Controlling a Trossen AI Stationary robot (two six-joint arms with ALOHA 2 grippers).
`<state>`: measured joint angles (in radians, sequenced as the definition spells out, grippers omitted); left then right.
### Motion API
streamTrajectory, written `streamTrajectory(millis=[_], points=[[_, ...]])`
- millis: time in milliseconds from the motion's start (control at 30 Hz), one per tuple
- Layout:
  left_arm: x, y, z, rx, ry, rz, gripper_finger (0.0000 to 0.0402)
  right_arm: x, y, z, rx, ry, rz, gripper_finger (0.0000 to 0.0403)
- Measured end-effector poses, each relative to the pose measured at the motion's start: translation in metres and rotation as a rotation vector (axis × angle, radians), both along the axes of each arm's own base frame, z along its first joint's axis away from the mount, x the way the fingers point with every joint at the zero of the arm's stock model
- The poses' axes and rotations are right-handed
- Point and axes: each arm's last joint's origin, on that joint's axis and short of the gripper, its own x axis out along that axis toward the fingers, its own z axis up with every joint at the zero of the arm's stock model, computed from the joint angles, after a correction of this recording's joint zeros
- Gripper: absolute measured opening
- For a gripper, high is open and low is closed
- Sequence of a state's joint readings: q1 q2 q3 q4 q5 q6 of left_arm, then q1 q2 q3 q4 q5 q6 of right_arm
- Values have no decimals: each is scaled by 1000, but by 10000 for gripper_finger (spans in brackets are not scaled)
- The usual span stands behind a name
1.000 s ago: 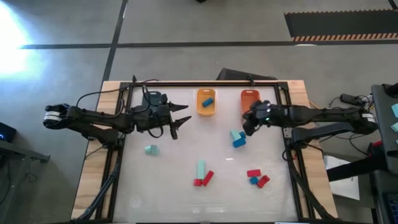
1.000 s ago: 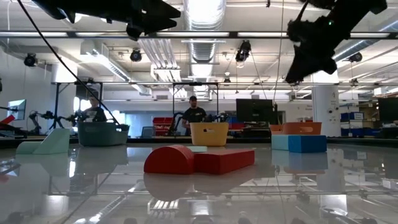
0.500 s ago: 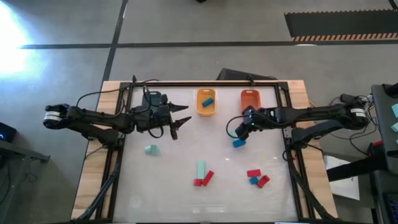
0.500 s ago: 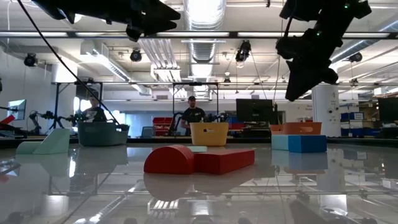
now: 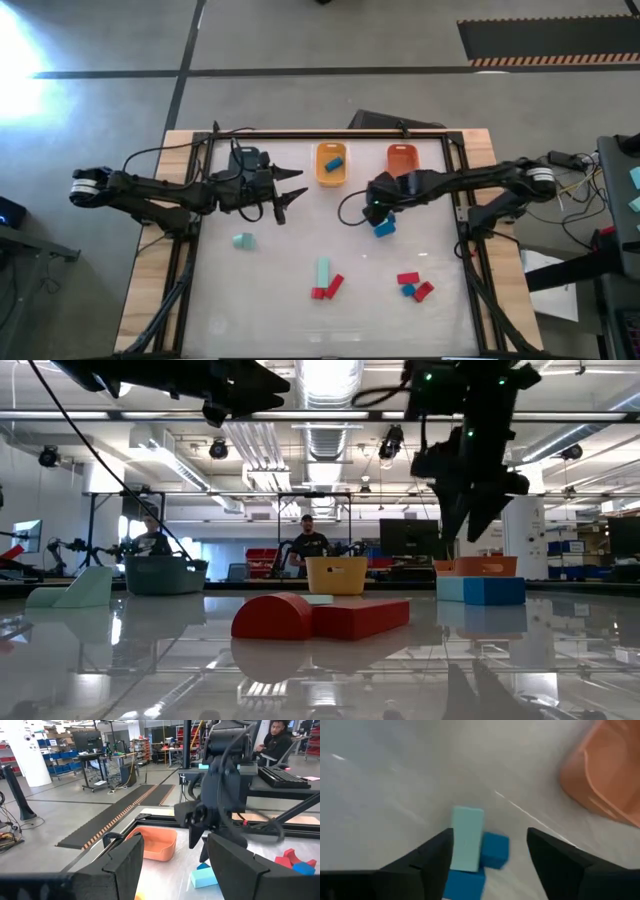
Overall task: Sort & place blocks by color
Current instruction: Put the light blue block into the green bin
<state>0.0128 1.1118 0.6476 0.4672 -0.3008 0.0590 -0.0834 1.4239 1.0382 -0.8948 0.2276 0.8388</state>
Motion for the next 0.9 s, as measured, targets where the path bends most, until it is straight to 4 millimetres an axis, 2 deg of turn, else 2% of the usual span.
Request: streamTrajectory(millis=[200,533,900], points=[[0,0,-3,-1,12,0,203,19,-1,-21,39,157,26,281],[-1,0,-5,-1,20,0,203,32,-1,-44,60,231,56,277],[-1,0,-5,-1,19,0,203,31,-1,-45,59,225,56,269]])
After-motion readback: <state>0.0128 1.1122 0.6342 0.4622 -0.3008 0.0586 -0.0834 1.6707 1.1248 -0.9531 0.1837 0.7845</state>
